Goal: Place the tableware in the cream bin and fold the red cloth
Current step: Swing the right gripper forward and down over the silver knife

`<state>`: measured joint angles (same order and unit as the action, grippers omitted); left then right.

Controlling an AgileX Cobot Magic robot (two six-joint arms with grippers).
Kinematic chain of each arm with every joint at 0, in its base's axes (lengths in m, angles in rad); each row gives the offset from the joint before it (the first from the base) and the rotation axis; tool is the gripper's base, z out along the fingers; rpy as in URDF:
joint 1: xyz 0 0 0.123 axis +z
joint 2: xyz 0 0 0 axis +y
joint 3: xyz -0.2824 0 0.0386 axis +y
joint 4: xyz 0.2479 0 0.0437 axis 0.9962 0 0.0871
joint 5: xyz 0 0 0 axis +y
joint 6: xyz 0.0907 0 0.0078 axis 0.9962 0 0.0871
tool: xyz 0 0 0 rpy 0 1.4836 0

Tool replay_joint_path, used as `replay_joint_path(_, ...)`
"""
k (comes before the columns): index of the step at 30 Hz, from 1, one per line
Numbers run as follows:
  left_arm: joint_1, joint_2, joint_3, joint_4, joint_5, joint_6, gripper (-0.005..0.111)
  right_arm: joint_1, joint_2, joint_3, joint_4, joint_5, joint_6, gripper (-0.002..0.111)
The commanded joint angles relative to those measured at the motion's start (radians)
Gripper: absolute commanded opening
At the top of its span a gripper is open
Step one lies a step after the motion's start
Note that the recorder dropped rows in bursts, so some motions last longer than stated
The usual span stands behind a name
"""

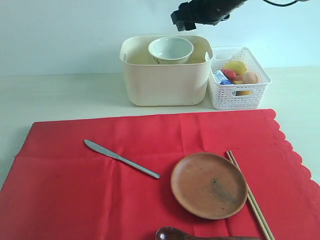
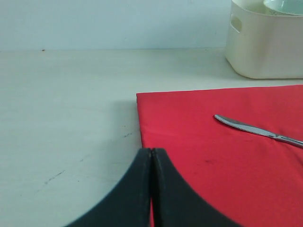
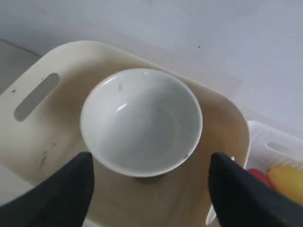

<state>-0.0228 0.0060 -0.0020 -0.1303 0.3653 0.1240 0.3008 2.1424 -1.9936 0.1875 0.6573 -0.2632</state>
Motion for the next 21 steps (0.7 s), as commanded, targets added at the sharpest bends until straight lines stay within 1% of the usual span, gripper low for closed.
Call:
replay_joint_path(1,-0.007,-0.006,0.002,-0.004,-0.010,-0.002,0.000,-0.005,-0.050,0.001,-0.003,0.163,0.005,0.066)
replay_joint_path(5,-0.007,-0.006,0.002,-0.004,-0.010,-0.002,0.000,-0.005,-0.077,0.001,-0.003,0.277,0.005,0.066)
replay_joint_path(11,-0.007,-0.006,0.002,-0.004,-0.010,-0.002,0.000,0.000,-0.088,0.005,0.002,0.417,0.033,0.061)
replay_joint_path(15,-0.007,-0.006,0.002,-0.004,-0.010,-0.002,0.000,0.019,-0.109,0.067,0.000,0.419,0.041,0.061)
replay_joint_path(21,-0.007,-0.006,0.002,-0.004,-0.010,-0.002,0.000,0.091,-0.160,0.191,-0.002,0.362,0.040,0.061)
